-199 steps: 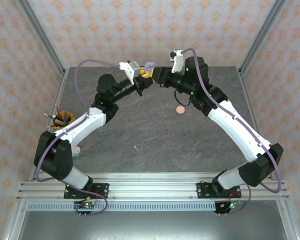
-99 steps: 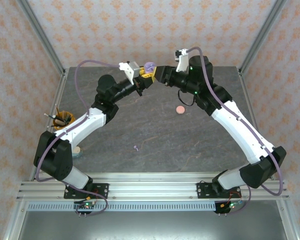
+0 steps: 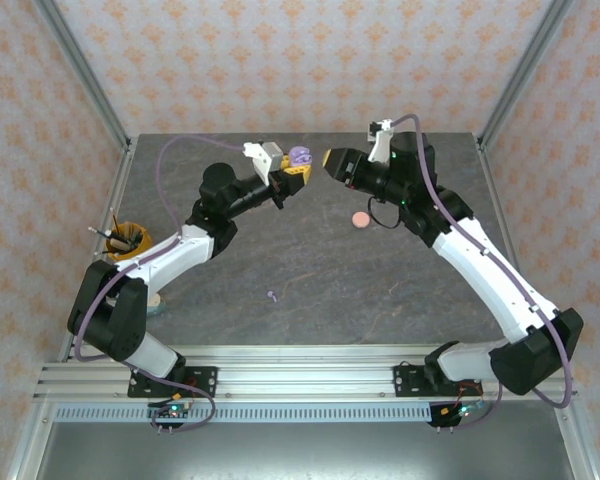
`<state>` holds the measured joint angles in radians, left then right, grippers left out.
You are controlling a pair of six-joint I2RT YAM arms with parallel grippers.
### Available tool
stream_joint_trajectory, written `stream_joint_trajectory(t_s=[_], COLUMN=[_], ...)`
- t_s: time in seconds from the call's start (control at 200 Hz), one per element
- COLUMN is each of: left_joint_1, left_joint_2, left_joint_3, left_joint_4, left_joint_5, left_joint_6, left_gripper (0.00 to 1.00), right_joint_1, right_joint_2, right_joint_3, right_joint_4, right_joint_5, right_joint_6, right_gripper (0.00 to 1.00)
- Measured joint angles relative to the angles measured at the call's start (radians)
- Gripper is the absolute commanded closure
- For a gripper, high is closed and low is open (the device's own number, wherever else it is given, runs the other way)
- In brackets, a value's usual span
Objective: Insert the wireless bluetooth earbuds into the charging case
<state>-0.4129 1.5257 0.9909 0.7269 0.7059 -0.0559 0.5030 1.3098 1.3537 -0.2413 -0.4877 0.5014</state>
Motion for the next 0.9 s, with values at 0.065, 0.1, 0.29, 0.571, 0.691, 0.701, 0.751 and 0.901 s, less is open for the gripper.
stream_joint_trajectory(t_s=[0.065,0.1,0.29,0.571,0.691,0.701,0.751,0.901], left_joint_1=[0.0,0.0,0.0,-0.012,-0.018,-0.019,-0.019,-0.018], left_joint_2=[0.0,0.0,0.0,0.0,0.0,0.0,0.0,0.0], left_joint_3=[-0.008,-0.01,-0.012,-0.012,-0.012,-0.012,-0.012,-0.012], left_joint_4=[0.0,0.0,-0.001,-0.001,-0.001,-0.001,-0.001,-0.003], left_joint_5=[0.0,0.0,0.0,0.001,0.0,-0.002,-0.002,-0.007], left_joint_6=[-0.004,-0.005,-0.006,-0.011,-0.016,-0.016,-0.018,-0.022], left_gripper=[1.0,1.0,1.0,1.0,1.0,1.0,1.0,1.0], right_joint_1=[0.0,0.0,0.006,0.048,0.058,0.058,0.06,0.06], right_joint_2=[0.004,0.006,0.027,0.089,0.108,0.109,0.113,0.126], right_joint_3=[0.0,0.0,0.0,0.014,0.037,0.038,0.041,0.052], right_joint_4=[0.012,0.019,0.052,0.04,0.035,0.035,0.035,0.032], right_joint_5=[-0.025,-0.039,-0.082,-0.047,-0.023,-0.021,-0.013,0.003], right_joint_6=[0.018,0.028,0.058,0.042,0.026,0.025,0.021,0.01], right_gripper=[0.55,0.55,0.56,0.58,0.6,0.6,0.6,0.62])
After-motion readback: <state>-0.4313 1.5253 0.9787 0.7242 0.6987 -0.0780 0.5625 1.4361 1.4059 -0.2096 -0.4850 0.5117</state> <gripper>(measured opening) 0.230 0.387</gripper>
